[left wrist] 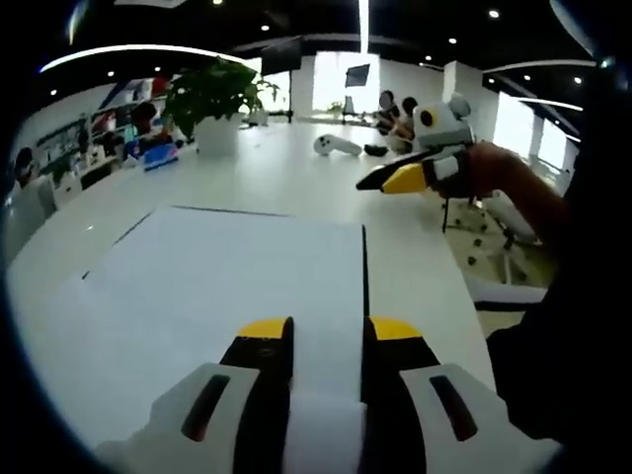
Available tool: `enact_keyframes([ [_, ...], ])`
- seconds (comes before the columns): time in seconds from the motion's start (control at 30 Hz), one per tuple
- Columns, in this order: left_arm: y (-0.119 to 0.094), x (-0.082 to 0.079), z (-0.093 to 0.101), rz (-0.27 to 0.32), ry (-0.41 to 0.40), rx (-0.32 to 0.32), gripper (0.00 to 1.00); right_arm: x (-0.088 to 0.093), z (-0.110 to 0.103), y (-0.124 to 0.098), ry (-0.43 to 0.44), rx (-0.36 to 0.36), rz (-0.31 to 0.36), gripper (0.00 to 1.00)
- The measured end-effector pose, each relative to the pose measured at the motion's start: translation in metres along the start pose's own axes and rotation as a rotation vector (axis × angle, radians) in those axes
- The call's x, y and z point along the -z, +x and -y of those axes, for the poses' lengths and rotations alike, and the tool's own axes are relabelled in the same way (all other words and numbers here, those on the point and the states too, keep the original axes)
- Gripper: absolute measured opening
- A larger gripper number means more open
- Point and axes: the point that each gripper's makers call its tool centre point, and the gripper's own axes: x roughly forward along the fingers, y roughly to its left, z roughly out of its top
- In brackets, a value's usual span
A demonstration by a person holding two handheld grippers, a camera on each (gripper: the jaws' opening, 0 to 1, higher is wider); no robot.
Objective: Flip through the bound document one page at a time
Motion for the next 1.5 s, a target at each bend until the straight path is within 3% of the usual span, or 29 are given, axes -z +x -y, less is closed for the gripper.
enact_keyframes([
  [0.4,-0.0009,0.0002,-0.0013,0.007,-0.005,0.004,0.29,0.0007,0.0010,-0.0009,0.000,0.001,0.001,0.33],
  [0.83,-0.0045,0.0000,-0.0042,0.068,-0.098,0.071,0.29,0.0022,0.0000,0.0004,0.002,0.002,-0.006,0.33],
  [1.5,-0.0043,-0.0012,-0.0036,0.096,-0.121,0.094,0.28,0.0084,0.0015,0.0016,0.014,-0.005,-0.036,0.33],
])
